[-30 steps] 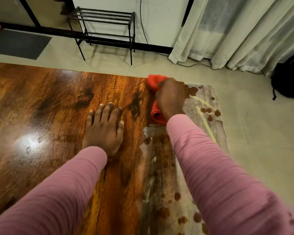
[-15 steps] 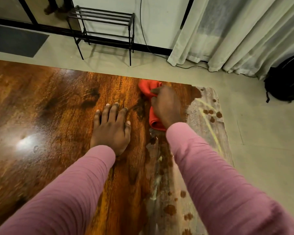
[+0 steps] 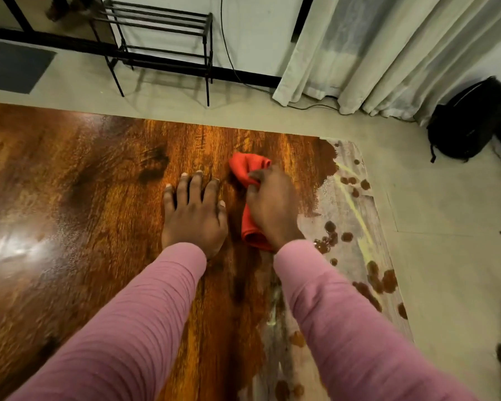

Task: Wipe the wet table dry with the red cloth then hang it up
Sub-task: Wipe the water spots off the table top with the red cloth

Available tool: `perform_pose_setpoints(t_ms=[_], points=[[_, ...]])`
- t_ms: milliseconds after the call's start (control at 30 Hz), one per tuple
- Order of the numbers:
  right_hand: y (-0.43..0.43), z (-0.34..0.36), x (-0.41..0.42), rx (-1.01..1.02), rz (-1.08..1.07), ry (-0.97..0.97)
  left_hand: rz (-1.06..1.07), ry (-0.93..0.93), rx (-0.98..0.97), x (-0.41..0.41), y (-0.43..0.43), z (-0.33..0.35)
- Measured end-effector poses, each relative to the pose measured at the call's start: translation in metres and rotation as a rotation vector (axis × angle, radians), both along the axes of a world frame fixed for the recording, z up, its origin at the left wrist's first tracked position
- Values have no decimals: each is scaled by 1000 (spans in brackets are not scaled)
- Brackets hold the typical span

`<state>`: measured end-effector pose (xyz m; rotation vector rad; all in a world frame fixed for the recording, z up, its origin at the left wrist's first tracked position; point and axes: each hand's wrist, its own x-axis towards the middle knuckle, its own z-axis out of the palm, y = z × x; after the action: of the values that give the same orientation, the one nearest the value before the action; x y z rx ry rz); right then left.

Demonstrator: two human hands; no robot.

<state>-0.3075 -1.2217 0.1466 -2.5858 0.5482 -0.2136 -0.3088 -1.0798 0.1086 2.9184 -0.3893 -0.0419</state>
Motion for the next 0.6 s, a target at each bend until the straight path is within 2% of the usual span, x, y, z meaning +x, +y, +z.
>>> perform_pose_setpoints(t_ms=[100,267,367,467,600], points=[[-5,-4,-16,-131,29,-59,-6,-2,-14,0,0,0],[-55,-1,-33,-172,-312,-9,-14,-9,-45,1,1,-1],[-47,3,-31,-175,-360,12,-8,-12,-42,1,0,-2],[-15,4,-27,-139,-222,31,-1,-20,-38,1,0,-4],[25,-5,-49,-228,63,-6,-1,-24,-42,2,0,-5]])
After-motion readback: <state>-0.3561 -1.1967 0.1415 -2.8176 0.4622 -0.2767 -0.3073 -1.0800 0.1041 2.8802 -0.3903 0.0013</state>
